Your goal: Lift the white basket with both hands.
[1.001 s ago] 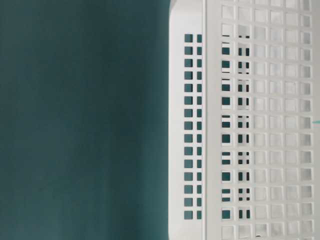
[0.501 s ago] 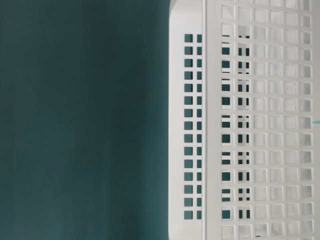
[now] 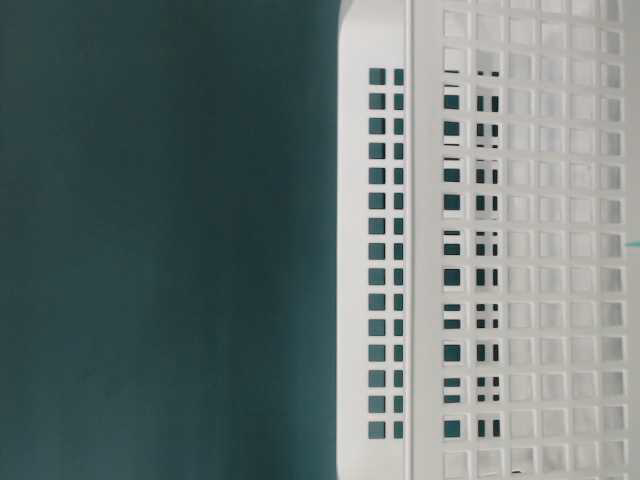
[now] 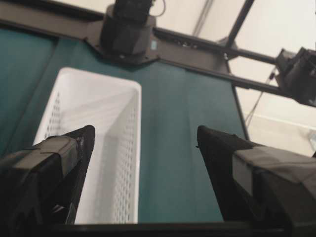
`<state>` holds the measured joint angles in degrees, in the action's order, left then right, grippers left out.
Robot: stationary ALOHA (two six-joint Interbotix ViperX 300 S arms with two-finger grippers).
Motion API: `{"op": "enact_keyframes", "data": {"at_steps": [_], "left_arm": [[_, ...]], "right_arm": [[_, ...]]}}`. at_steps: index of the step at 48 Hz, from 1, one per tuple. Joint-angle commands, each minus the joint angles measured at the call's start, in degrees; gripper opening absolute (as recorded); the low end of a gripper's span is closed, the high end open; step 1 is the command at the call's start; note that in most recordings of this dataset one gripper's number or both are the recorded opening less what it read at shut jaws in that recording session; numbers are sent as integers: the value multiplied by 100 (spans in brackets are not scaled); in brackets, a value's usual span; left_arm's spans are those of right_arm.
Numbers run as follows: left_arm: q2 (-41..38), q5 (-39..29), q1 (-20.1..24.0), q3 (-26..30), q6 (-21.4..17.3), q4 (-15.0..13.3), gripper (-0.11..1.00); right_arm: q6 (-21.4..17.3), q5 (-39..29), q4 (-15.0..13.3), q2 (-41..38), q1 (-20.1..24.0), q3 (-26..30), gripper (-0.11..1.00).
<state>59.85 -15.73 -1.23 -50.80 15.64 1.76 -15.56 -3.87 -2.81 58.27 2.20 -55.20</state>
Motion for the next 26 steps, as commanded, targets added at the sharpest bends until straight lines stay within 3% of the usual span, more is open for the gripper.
{"op": "enact_keyframes", "data": {"at_steps": [1,26], "left_arm": [[-79,53,-18,79,-9,9,90],[-70,35,-18,-26,9,9,90]], "right_arm": [[9,-18,-18,-35,9,35,91],[-26,-97,-18,9,9,18,91]]}}
